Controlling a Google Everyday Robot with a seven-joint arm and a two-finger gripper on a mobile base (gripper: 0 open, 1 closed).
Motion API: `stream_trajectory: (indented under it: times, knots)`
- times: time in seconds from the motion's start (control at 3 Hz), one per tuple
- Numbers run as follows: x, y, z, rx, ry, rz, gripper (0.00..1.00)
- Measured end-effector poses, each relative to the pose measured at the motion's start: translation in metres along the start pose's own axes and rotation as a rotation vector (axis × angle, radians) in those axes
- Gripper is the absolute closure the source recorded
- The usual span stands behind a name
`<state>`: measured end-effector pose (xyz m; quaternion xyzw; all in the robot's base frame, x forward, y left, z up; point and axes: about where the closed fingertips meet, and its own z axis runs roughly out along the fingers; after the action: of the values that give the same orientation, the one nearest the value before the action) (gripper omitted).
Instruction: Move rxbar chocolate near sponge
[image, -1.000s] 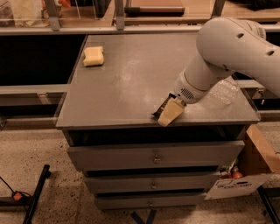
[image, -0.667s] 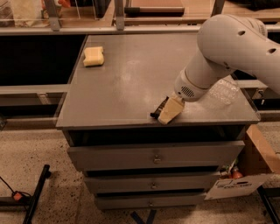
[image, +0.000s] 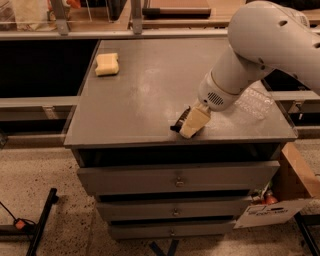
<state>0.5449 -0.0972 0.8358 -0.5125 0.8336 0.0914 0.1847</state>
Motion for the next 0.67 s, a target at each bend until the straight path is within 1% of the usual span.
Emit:
stream_trajectory:
  times: [0.33,0.67]
  knots:
    - [-0.001,0.0,0.001,-0.003,0.0,0.0,1.0]
    - [-0.019,-0.008,0.0,0.013,-0.057,-0.013,1.0]
